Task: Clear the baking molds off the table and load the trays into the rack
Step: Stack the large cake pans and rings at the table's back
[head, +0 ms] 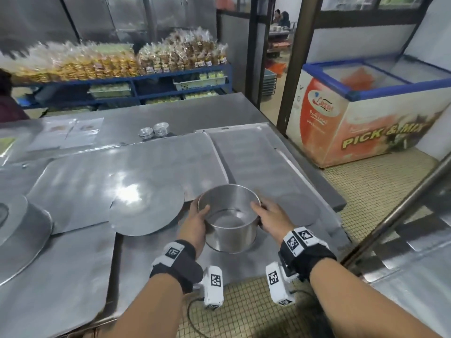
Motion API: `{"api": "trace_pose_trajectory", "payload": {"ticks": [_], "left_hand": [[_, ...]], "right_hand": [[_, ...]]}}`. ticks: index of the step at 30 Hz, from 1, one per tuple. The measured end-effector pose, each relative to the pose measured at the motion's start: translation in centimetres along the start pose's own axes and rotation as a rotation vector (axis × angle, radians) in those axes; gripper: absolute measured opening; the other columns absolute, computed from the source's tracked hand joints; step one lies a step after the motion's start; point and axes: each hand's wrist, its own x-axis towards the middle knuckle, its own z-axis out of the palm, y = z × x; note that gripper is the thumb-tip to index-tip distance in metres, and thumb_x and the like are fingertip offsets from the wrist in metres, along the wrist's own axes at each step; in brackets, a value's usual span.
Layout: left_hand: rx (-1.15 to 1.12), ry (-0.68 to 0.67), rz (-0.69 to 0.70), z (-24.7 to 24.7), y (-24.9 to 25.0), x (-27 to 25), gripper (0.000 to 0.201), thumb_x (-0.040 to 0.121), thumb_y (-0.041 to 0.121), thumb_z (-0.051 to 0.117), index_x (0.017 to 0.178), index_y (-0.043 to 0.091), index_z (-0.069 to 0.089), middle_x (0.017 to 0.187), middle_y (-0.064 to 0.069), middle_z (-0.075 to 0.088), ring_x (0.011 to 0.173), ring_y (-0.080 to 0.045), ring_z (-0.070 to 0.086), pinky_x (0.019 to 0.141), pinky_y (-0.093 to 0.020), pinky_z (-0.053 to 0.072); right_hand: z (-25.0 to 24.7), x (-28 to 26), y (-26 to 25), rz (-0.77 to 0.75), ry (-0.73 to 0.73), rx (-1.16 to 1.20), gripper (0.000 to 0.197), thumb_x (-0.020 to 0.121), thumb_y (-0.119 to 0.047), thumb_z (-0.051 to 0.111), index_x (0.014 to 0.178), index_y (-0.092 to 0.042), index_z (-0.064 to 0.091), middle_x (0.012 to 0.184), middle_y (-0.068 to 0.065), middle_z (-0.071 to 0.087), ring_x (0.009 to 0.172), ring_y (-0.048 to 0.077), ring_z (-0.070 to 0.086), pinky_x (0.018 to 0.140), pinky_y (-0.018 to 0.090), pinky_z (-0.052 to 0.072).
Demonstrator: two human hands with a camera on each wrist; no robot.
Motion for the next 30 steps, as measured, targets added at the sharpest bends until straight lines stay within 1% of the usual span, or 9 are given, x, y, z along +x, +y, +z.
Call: {"api": "trace_pose_trajectory", "payload": {"ticks": [2,6,10,14,17,19,23,27,30], "left_hand": [[0.019,0.035,0.003,0.9,-1.6,-0.7,0.036,0.097,0.015,0.051,0.13,0.03,0.055,0.118,-0.007,0.068,0.092,-0.022,0.066,0.058,-0.023,0.05],[0.098,0.064,0.001,2.3,-4.4,-1.4,0.039,0.1,0.012,0.048,0.133,0.032,0.051,0.12,-0.006,0.067,0.103,-0.024,0.065,0.077,-0.033,0.053],[0.168,0.113,0.065,2.9,-5.4,-1.8,0.044,0.099,0.01,0.044,0.131,0.04,0.05,0.123,-0.002,0.063,0.113,-0.026,0.061,0.092,-0.047,0.053],[0.175,0.17,0.097,3.5,-5.8,-2.0,0.046,0.097,0.01,0.045,0.127,0.044,0.053,0.125,0.002,0.063,0.116,-0.024,0.06,0.097,-0.044,0.052],[0.2,0.198,0.108,3.8,-5.9,-2.2,0.047,0.093,0.015,0.045,0.124,0.049,0.054,0.127,0.006,0.062,0.118,-0.019,0.059,0.103,-0.046,0.048],[0.209,0.211,0.124,4.0,-6.0,-2.3,0.047,0.088,0.019,0.046,0.122,0.05,0.055,0.127,0.007,0.062,0.12,-0.018,0.058,0.105,-0.045,0.047],[0.232,0.24,0.157,4.2,-6.2,-2.3,0.049,0.089,0.015,0.043,0.125,0.047,0.054,0.13,0.008,0.06,0.122,-0.015,0.056,0.108,-0.045,0.045],[0.265,0.253,0.182,4.3,-6.2,-2.5,0.05,0.089,0.014,0.041,0.132,0.038,0.051,0.131,0.01,0.058,0.124,-0.012,0.054,0.11,-0.045,0.043],[0.266,0.263,0.197,4.3,-6.3,-2.4,0.051,0.093,0.005,0.039,0.135,0.032,0.051,0.13,0.012,0.059,0.123,-0.011,0.054,0.11,-0.045,0.043]], "right_hand": [[-1.2,0.0,1.0,0.009,-0.048,-0.07,0.027,0.075,-0.053,0.055,0.092,-0.037,0.067,0.075,-0.007,0.069,0.072,0.019,0.062,0.076,0.041,0.05],[-2.9,0.1,2.9,0.018,-0.122,-0.136,0.025,0.072,-0.05,0.056,0.092,-0.04,0.068,0.092,0.0,0.075,0.091,0.029,0.07,0.089,0.048,0.055],[-3.6,0.3,3.4,0.021,-0.174,-0.107,0.026,0.067,-0.051,0.06,0.09,-0.046,0.071,0.093,-0.002,0.076,0.09,0.028,0.072,0.089,0.049,0.056],[-5.1,2.1,4.0,0.056,-0.142,-0.122,0.048,0.072,-0.066,0.056,0.091,-0.023,0.07,0.09,0.01,0.075,0.089,0.031,0.071,0.089,0.051,0.055],[-7.5,4.4,3.9,0.056,-0.004,-0.323,0.037,0.087,-0.046,0.064,0.101,-0.014,0.074,0.107,0.011,0.073,0.102,0.028,0.066,0.095,0.035,0.05],[-9.5,6.3,4.6,0.112,0.045,-0.504,0.058,0.08,-0.04,0.076,0.128,-0.011,0.06,0.128,0.011,0.063,0.12,0.029,0.058,0.102,0.033,0.044],[-11.7,8.7,6.6,0.234,0.006,-0.899,0.109,0.039,-0.066,0.079,0.133,-0.023,0.047,0.131,0.007,0.059,0.123,0.03,0.055,0.103,0.039,0.045],[-12.3,8.6,7.1,0.281,0.037,-0.994,0.115,0.049,-0.061,0.084,0.144,-0.02,0.035,0.145,0.009,0.043,0.135,0.032,0.041,0.113,0.042,0.032],[-12.1,9.1,7.0,0.335,0.065,-0.997,0.126,0.043,-0.06,0.088,0.146,-0.021,0.028,0.148,0.012,0.037,0.139,0.036,0.032,0.115,0.05,0.029]]}}
